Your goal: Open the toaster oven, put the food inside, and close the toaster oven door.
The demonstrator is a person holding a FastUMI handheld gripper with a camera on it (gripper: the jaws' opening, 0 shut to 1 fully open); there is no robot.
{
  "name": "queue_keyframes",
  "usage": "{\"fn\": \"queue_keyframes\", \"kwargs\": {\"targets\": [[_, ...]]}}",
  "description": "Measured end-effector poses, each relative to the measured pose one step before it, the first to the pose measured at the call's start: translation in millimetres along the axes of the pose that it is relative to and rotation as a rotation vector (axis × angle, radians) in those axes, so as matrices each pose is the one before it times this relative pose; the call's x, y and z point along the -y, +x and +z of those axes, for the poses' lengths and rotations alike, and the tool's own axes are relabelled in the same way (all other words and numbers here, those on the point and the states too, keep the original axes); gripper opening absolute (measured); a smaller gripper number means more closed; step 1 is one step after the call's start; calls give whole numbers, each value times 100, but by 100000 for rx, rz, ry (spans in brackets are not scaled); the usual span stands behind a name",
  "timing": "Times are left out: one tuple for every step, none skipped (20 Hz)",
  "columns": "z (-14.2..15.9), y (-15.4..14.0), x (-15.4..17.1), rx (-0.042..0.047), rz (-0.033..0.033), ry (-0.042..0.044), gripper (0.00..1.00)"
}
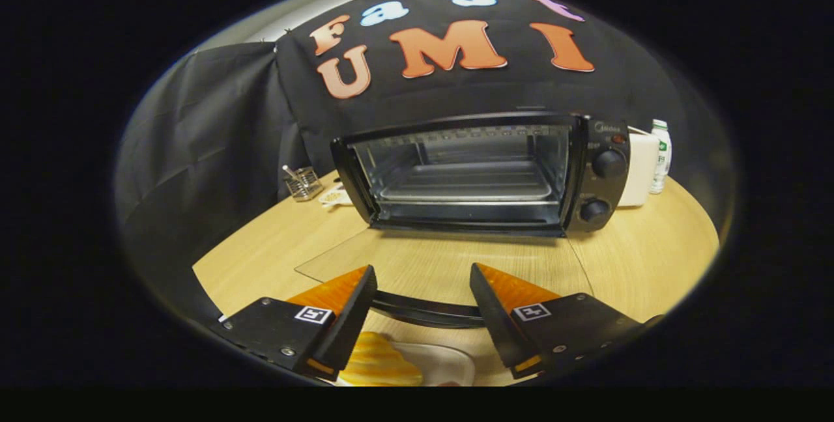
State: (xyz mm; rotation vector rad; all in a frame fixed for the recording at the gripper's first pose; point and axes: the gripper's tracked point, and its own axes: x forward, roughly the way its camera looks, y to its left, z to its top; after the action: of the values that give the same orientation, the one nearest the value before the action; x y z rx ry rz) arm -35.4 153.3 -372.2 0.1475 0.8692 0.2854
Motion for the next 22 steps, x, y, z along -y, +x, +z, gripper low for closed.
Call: {"fn": "queue_keyframes", "kwargs": {"targets": [[-1054,191,174,-2963,-471,93,86],[-787,405,100,-2153,-368,-420,85],[324,231,105,1831,-580,-1805,84],[192,-39,266,1767,-1311,-1905,84],[-196,-189,105,-685,-192,-1425,81],[-89,-139,-13,-179,-144,-746,79],[231,-311,-61,447,521,-343,79],[127,-413,-161,479,1117,321,78],[-55,-741,-553,-835,3609,1060,79],[-335,-1115,-849,-264,3587,1839,80],[-296,-906,-538,-40,1642,1634,80],[-297,-769,-280,-314,945,226,81],[-355,-704,-209,-334,49,-929,81],[-406,-778,-300,292,-133,-1676,81],[-265,-834,-227,958,65,-2147,81],[-525,-694,-495,309,1134,-2113,82],[-953,-705,-793,-582,2005,-2083,84],[-973,-488,-488,-909,700,-2427,88],[-836,-293,-59,-1115,-1168,-3443,90],[-754,-517,-159,-997,-1324,-3025,94],[-499,-218,-434,-259,219,-671,94],[-899,-200,-384,-1815,68,-177,96]]}}
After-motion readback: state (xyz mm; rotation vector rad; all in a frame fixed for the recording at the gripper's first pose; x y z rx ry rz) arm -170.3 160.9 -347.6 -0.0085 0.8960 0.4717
